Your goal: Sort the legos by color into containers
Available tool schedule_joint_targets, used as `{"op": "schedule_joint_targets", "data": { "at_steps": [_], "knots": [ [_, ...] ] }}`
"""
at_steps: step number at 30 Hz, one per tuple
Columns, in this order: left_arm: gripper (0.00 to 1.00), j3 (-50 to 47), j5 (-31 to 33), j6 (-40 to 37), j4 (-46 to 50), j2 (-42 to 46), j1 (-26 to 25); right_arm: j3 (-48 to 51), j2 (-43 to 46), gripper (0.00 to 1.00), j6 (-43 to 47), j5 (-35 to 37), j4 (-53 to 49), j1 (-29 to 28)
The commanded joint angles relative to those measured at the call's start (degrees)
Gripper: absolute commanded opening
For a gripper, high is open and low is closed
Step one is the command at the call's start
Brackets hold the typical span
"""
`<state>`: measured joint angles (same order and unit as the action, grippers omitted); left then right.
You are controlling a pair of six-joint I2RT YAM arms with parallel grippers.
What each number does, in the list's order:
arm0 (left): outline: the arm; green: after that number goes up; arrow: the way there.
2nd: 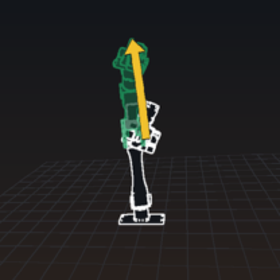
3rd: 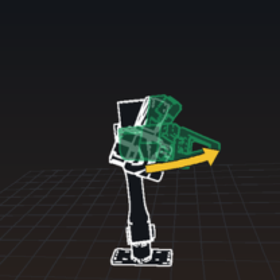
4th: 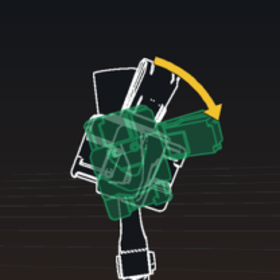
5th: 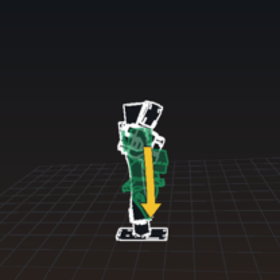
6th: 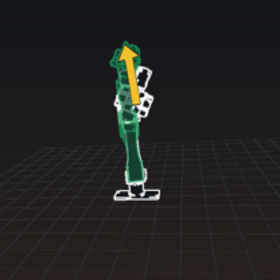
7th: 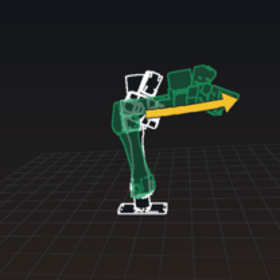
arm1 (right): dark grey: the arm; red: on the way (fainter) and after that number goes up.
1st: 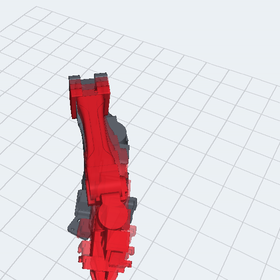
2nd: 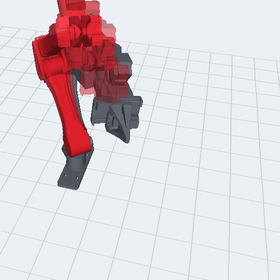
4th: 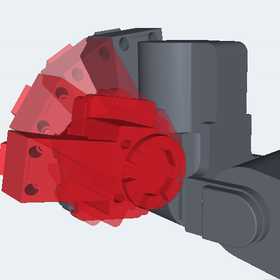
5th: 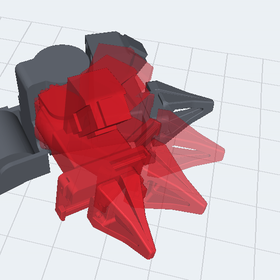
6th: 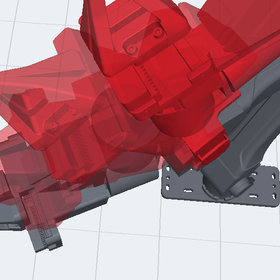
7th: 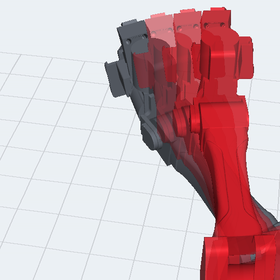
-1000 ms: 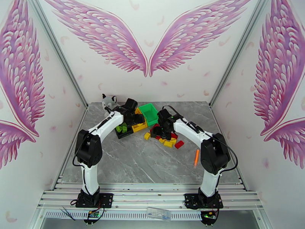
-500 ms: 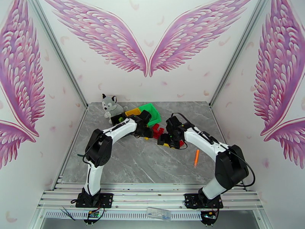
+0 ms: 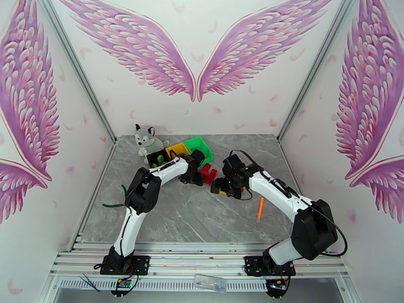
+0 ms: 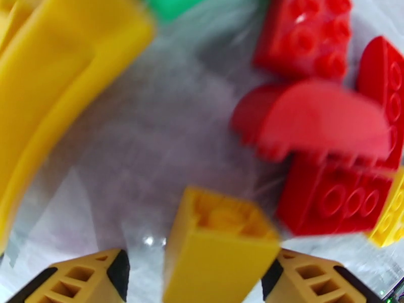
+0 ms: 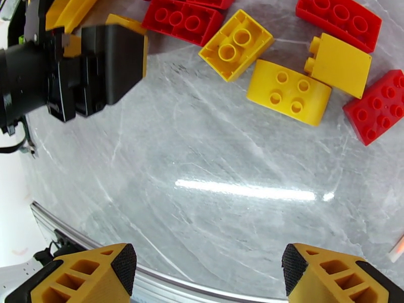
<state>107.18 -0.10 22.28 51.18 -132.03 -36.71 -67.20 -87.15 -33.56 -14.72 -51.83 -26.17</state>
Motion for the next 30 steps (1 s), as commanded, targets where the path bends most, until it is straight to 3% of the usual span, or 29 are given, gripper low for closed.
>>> {"op": "schedule_joint_targets", "data": {
  "at_steps": [1, 8, 13, 22, 30],
  "knots": [
    [0.68, 3.93, 1.28, -0.42, 1.91, -2.24, -0.50, -2.20, 0.10, 0.82, 0.29, 0.24, -2.30, 0.25],
    [0.45, 6.31, 2.69, 0.93, 4.20, -3.08, -0.77, -3.82, -1.06, 0.81, 1.25, -0.99, -2.79, 0.25],
    [0.36, -1.32, 3.17, 4.61, -1.04, 2.26, -1.89, -6.90, -4.47, 0.80, 3.76, -2.16, -4.14, 0.16],
    [0.30, -15.54, 3.59, 10.84, -7.49, 15.69, -3.07, -15.04, -10.29, 0.79, 4.09, -4.24, -3.57, -0.02],
    [0.30, -13.22, 2.82, 10.27, -5.49, 20.59, 0.76, -17.52, -11.29, 0.79, 1.91, -4.99, -0.31, -0.10]
  ]
}}
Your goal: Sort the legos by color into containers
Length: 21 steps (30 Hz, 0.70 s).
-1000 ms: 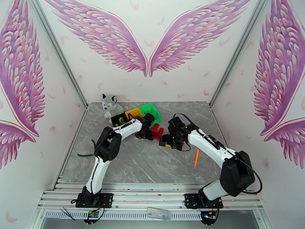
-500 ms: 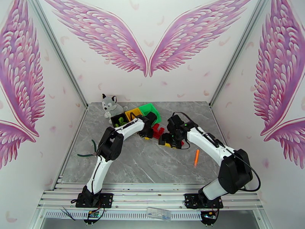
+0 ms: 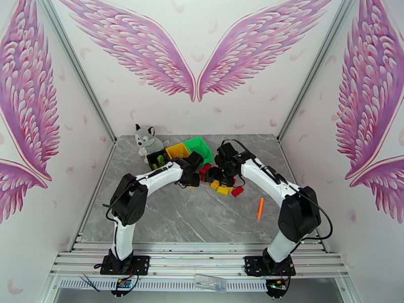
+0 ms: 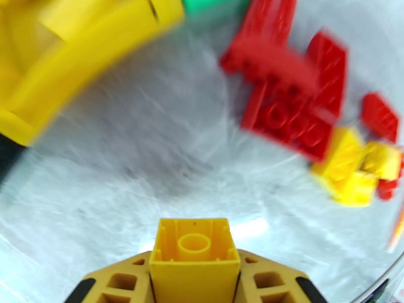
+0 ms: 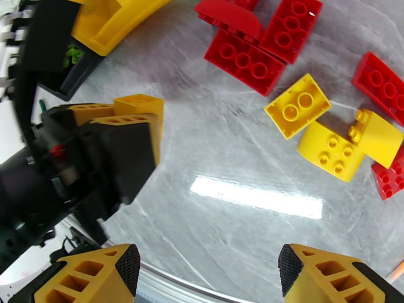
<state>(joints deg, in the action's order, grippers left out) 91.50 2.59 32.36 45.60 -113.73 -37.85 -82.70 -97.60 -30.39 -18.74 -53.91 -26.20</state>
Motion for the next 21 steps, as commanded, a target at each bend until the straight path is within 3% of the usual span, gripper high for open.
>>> {"op": "schedule_joint_targets", "data": {
  "at_steps": [1, 13, 16, 19, 21],
  "knots": [
    [0.30, 3.98, 0.09, -0.10, 0.87, 2.02, 2.64, -2.03, -0.78, 0.79, -1.49, -0.79, 2.03, -0.08],
    [0.33, 25.26, -0.27, -2.12, 7.48, -10.10, 12.31, -2.68, -0.88, 0.79, -1.29, 1.99, 2.02, 0.61],
    [0.43, 31.32, -0.31, -2.50, 11.28, -14.50, 13.51, -3.30, -1.28, 0.81, -0.99, 2.96, 0.94, 1.05],
    [0.62, 35.79, -0.30, -2.98, 13.37, -16.87, 13.85, -2.74, -1.36, 0.83, -0.68, 3.70, 0.08, 1.67],
    [0.69, 36.79, -0.54, -3.26, 13.71, -16.87, 13.77, -1.85, -1.55, 0.83, -0.63, 3.88, -0.29, 2.26]
  ]
}}
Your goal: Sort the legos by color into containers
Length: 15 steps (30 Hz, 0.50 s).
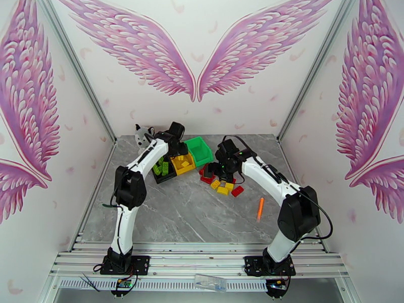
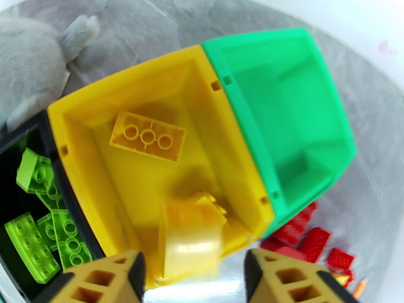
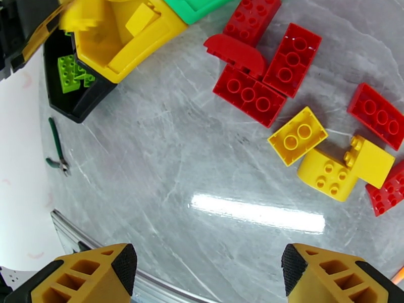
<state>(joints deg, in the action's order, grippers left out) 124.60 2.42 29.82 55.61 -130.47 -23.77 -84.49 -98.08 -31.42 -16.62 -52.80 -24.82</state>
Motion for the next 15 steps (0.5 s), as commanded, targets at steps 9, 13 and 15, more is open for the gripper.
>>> {"op": "schedule_joint_targets", "data": {
  "at_steps": [9, 13, 15],
  "knots": [
    [0.72, -3.88, 0.02, -0.92, 1.83, 8.17, -3.60, 5.43, -1.06, 0.82, 1.23, 5.34, -1.16, 3.37],
    [0.73, -12.59, -0.95, 1.56, -1.67, 13.42, -7.20, 5.83, -2.58, 0.81, 0.85, 7.86, -1.61, 4.81],
    [0.74, -17.03, -1.34, 3.37, -4.56, 15.80, -9.16, 5.90, -3.36, 0.80, 0.26, 9.26, -1.57, 5.39]
  ]
}}
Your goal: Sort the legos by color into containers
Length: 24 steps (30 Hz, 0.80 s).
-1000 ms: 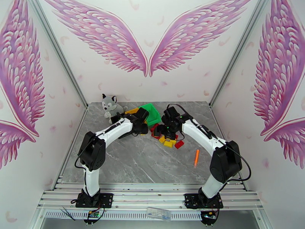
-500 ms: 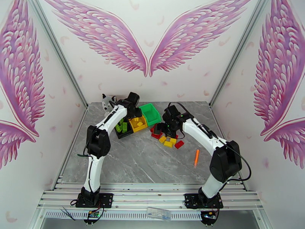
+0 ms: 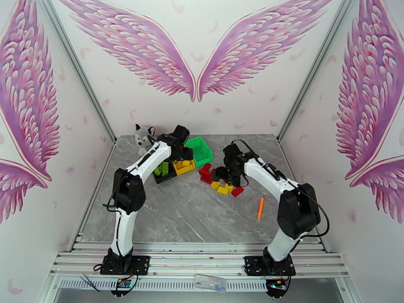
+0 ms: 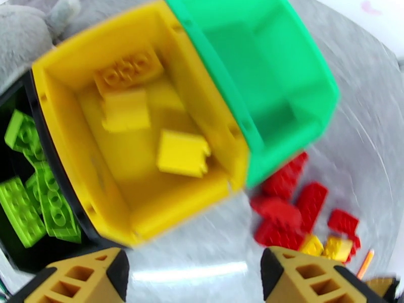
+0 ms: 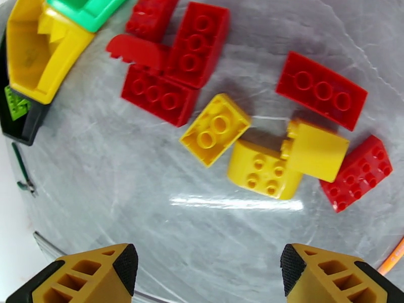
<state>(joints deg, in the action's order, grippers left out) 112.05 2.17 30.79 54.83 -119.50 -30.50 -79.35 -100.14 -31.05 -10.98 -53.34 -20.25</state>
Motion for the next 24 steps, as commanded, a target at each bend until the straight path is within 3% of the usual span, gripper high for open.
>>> {"op": "schedule_joint_targets", "data": {
  "at_steps": [1, 10, 24],
  "knots": [
    [0.75, -6.88, -1.33, 3.59, -4.93, 5.90, -3.34, 0.86, -1.82, 0.80, -0.38, 3.99, -0.74, 1.10],
    [0.76, -22.97, -4.36, 11.81, -13.61, 12.16, -6.40, -1.89, -7.92, 0.73, -3.12, 5.40, 0.37, 3.01],
    [0.76, -24.36, -4.20, 11.15, -13.10, 13.52, -6.02, -4.21, -12.88, 0.71, -2.81, 7.27, -0.27, 3.38]
  ]
}}
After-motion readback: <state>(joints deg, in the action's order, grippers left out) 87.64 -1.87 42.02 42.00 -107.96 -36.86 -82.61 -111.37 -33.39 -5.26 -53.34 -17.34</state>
